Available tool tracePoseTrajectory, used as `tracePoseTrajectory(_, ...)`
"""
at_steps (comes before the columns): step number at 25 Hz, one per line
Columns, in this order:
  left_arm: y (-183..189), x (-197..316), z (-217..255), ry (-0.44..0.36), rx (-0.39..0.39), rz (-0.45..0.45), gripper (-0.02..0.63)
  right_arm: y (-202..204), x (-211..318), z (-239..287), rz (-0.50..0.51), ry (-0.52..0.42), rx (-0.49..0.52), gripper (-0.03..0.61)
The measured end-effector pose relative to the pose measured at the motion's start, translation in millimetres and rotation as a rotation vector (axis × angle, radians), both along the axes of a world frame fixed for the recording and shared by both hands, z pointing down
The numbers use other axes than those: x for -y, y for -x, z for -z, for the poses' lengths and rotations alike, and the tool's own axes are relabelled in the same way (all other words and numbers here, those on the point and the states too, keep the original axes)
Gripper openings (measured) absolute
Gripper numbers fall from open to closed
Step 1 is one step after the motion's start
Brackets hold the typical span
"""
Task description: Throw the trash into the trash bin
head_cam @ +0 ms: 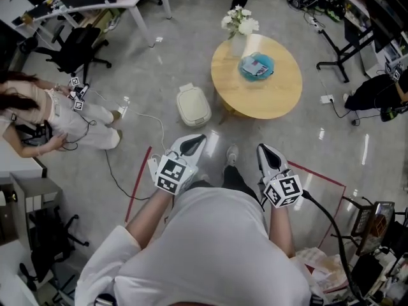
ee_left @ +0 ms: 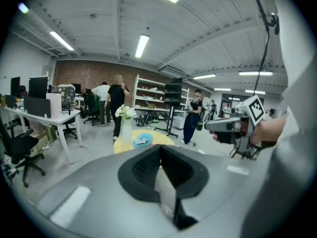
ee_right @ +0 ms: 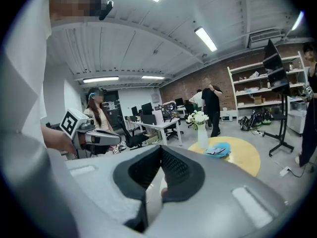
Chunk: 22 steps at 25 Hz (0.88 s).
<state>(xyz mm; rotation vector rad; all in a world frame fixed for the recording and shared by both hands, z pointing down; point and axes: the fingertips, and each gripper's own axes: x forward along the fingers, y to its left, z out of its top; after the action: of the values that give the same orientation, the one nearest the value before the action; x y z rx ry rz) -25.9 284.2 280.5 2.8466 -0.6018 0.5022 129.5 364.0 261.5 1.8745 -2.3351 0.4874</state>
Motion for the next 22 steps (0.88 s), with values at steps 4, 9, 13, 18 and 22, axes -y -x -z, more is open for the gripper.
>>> tracePoseTrajectory(4, -5.3, 17.3, -2.1, -0.012, 0.025, 0.037, 0.003, -9.2, 26.7, 0.5, 0.045, -0.011, 0.012, 0.000)
tracePoseTrajectory(9, -21.5, 42.3, 8.1, -0.024, 0.010, 0.088, 0.003, -29.2, 65.0, 7.6, 0.104, -0.023, 0.017, 0.000)
tracePoseTrajectory(13, -39.4, 58.1, 9.6, -0.024, 0.002, 0.113, 0.003, -45.5, 93.0, 8.0, 0.153, -0.019, 0.014, 0.001)
tracePoseTrajectory(18, -64.5, 77.4, 11.5, -0.022, 0.001, 0.154, 0.003, -66.9, 120.3, 7.3, 0.217, -0.011, 0.011, 0.001)
tracePoseTrajectory(22, -79.3, 96.9, 12.5, -0.035, 0.011, 0.202, 0.003, -85.7, 141.5, 2.0, 0.264, -0.003, 0.024, 0.001)
